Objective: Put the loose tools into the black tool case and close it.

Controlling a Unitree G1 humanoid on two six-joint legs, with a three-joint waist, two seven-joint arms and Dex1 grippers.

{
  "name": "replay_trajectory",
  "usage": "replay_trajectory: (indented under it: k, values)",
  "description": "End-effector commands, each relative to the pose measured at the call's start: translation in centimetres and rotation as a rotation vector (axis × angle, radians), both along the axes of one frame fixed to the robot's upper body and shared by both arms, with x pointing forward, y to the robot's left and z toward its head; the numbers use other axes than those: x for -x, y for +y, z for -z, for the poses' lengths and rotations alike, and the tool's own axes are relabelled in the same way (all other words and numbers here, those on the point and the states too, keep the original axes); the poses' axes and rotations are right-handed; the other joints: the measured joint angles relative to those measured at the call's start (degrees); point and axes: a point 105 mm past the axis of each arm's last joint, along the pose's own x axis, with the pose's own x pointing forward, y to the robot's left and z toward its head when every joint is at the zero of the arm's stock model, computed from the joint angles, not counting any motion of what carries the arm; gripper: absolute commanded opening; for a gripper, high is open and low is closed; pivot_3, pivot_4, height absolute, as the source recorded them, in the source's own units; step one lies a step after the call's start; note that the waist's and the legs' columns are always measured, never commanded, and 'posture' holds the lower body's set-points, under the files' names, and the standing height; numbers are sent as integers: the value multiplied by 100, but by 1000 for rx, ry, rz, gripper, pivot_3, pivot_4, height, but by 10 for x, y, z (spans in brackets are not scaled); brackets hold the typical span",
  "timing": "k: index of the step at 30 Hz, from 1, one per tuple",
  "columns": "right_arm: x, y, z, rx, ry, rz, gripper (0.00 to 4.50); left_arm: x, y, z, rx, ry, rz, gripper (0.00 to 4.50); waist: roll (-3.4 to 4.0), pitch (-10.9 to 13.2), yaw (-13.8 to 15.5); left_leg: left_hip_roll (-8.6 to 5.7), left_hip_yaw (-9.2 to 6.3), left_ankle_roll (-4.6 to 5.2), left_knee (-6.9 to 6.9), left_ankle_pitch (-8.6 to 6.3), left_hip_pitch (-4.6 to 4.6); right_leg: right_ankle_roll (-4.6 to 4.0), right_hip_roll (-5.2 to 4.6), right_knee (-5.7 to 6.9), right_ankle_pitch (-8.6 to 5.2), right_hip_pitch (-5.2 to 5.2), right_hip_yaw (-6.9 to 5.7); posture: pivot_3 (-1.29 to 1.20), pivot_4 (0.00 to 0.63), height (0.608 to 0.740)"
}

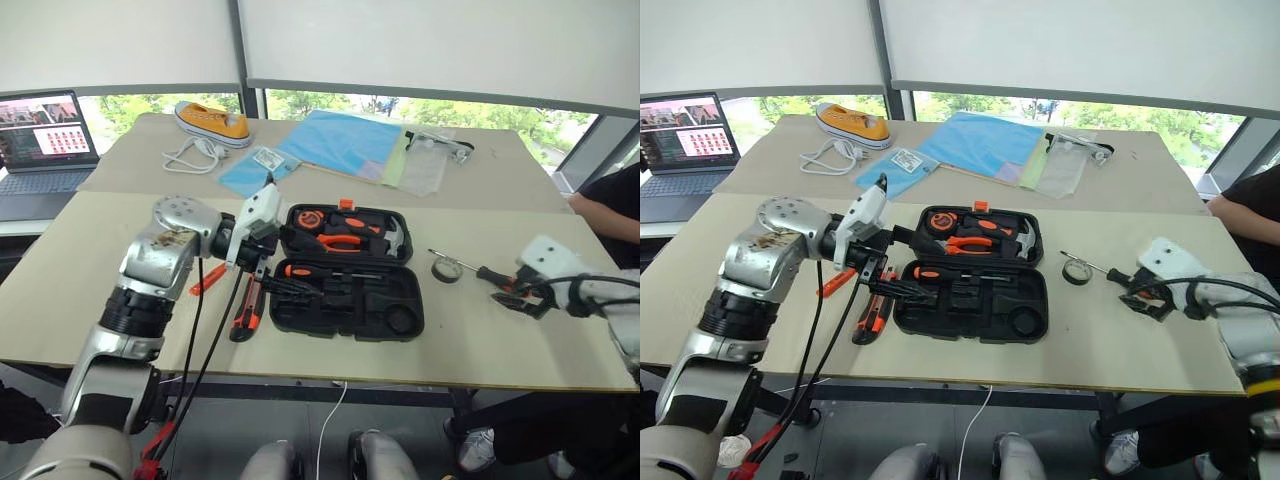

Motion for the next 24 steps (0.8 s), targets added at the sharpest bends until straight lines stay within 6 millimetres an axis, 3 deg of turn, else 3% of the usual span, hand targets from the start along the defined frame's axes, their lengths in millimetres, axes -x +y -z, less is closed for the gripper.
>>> replay_trajectory:
  k: [1,7,8,14,17,20,22,23,24]
  values:
    - [-7,-11,2,83,100,-4,4500,11,-1,-9,26,-32,13,4466,2,0,-5,0,0,0,-2,0,-1,0,-1,-1,0,0,0,0,150,718]
    - [-12,-21,9,85,210,10,4500,15,0,-5,17,-48,-4,4466,2,0,9,0,-1,-1,-3,0,1,0,-2,-5,0,3,-5,0,150,718]
    - [-12,-21,10,62,218,16,3978,15,1,-3,13,-51,-6,4500,2,0,11,0,-2,-1,-2,0,1,0,-3,-5,0,4,-5,0,150,718]
    - [-7,-23,7,-45,240,31,2198,17,8,-1,1,-42,-10,4500,2,0,3,-1,-2,-5,-1,1,6,-1,-10,-4,1,11,-8,0,150,718]
    - [-4,-18,-7,-149,229,26,1035,13,21,4,-57,-37,-41,4500,5,0,-2,0,-3,-9,-3,2,8,-2,-9,-3,0,9,-10,0,150,718]
    - [-5,-13,-27,-215,186,25,954,12,36,6,-100,-30,-65,4500,38,19,-37,2,-3,-12,-5,4,5,-6,-8,-1,0,4,-12,0,150,718]
    - [-7,3,-42,-221,137,-54,954,16,44,0,-88,1,-76,4500,57,30,-54,1,-3,-13,-6,4,5,-6,-9,0,0,3,-12,0,150,718]
    - [-9,21,-54,-234,103,-138,954,20,49,-2,-86,18,-74,4500,64,34,-73,2,-3,-13,-6,4,2,-6,-9,1,0,0,-12,0,150,718]
    - [-8,52,-66,-265,94,-255,954,27,56,-3,-96,34,-68,4500,72,39,-115,2,-3,-14,-6,4,2,-6,-8,1,-1,-2,-12,0,150,718]
